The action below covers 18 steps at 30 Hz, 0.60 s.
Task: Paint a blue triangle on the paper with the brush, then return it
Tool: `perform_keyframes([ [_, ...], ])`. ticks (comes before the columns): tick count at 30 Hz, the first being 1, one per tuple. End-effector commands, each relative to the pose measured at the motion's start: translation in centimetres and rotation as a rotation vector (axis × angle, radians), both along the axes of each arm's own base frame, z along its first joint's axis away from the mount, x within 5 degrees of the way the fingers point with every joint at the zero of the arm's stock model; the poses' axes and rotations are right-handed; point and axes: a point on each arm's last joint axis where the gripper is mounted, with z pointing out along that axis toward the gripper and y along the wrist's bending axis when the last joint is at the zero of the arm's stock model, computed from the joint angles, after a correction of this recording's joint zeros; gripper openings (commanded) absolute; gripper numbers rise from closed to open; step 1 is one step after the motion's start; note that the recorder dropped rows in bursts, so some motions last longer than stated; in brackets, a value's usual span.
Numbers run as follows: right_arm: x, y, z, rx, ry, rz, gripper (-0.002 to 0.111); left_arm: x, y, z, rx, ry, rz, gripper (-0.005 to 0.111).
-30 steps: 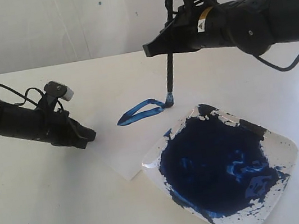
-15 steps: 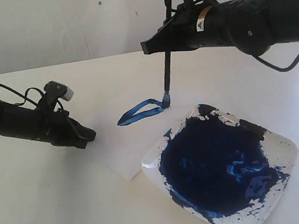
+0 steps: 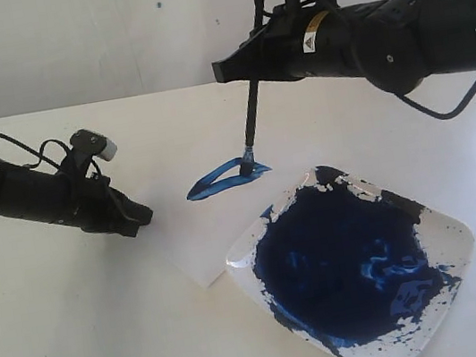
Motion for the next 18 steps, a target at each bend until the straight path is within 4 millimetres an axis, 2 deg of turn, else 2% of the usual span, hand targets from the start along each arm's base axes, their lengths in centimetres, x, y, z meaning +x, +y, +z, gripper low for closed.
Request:
perform_keyframes([
  [1, -0.08, 0.04, -0.08, -0.030, -0.003, 0.010, 0.000, -0.04, -0.08, 0.10, -0.016, 0.005, -0.006, 0.000],
  [18, 0.01, -0.07, -0.05, -0.135, -0.082, 0.058, 0.000, -0.04, -0.08, 0.11, -0.017, 0.005, -0.005, 0.000],
])
